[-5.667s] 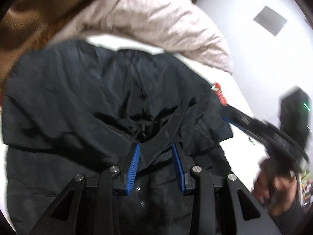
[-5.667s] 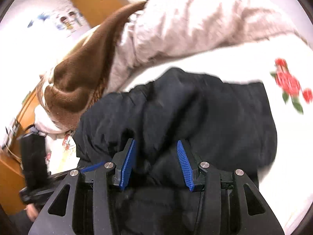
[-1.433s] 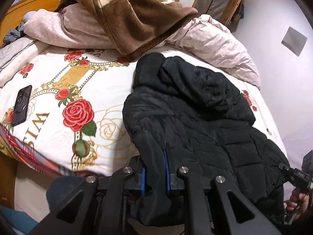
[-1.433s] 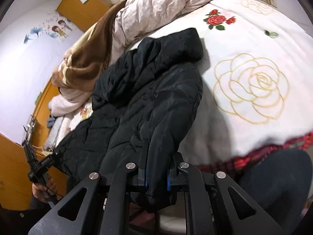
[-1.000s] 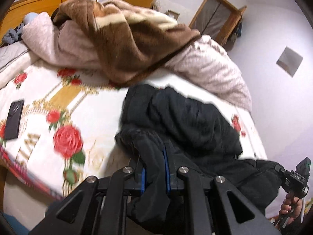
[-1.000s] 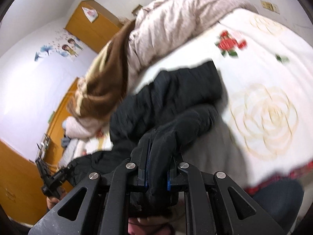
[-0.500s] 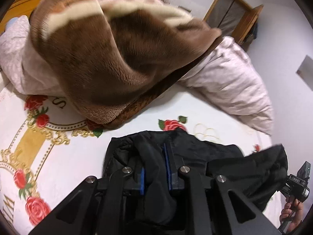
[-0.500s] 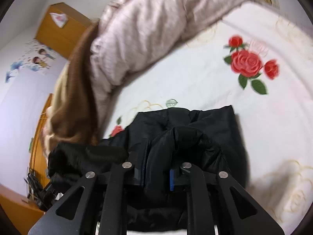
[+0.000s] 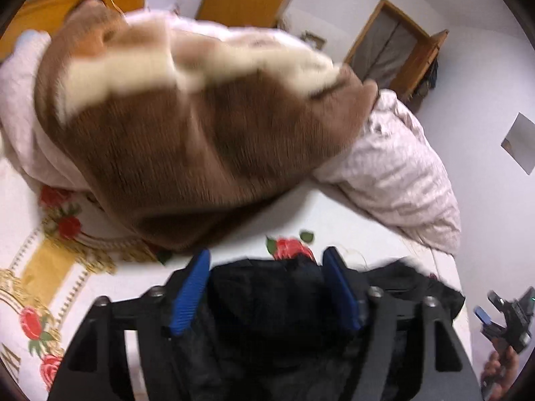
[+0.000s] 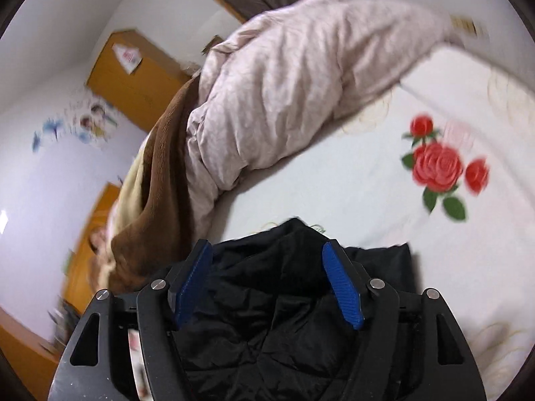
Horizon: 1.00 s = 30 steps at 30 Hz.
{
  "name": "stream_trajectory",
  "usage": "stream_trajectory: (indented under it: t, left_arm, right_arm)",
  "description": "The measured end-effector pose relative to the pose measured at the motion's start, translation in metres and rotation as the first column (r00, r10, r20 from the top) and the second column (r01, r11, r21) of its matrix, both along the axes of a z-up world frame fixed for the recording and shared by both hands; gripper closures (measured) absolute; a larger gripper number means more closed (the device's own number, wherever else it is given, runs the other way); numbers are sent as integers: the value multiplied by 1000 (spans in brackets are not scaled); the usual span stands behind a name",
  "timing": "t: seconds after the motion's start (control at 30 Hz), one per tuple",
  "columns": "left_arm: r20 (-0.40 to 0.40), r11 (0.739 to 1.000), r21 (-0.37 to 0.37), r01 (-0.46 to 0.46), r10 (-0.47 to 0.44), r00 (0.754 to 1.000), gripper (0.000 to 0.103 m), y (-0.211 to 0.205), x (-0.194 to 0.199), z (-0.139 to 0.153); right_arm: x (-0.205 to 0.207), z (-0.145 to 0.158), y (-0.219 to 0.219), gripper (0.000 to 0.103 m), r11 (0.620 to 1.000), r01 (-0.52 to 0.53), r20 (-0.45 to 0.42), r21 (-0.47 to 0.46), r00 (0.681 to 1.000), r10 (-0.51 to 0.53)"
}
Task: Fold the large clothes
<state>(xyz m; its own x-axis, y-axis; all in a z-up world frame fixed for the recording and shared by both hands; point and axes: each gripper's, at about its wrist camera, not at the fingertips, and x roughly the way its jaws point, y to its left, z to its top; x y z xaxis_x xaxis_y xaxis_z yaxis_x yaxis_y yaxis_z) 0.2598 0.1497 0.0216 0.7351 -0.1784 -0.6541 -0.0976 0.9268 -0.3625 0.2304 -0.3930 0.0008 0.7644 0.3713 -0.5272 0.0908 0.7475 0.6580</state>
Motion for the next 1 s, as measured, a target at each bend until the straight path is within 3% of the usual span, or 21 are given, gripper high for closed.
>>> stream_trajectory:
  t: [0.17,0.27,0.4,0.57,0.67,0.77,1.0]
  left_arm:
    - [16,996,46,81,-81,997,29,-19,-22,6]
    - [-15,977,88,194,-194,981,29,-53,-26,-13]
    - [-88,957,118,266,-256,963,29,-81,-2,-50]
    - [-144,964,180,196,-172,975,30,-83,44,-89]
    - [-144,954,240,181,-150,978,29,-89,57,-110]
    - [-132,945,281,166,-134,982,29,-95,63,-129]
    - [-166,933,318,168,-120,979,29,-105,79,-139]
  right_arm:
    - [-11,-5,50,34,977,-90,-21,-195,996,87]
    - [-5,-31,67,34,964,-139,-84,-227,989,123]
    - [15,-62,78,34,940,-161,-142,-302,982,122]
    - [55,-97,67,34,923,-147,-224,-356,972,69]
    - [73,-121,65,34,914,-157,-256,-373,965,60]
    - [82,-135,66,34,906,-151,-239,-396,969,57]
    - [98,-147,66,33,899,-148,-264,-412,964,38]
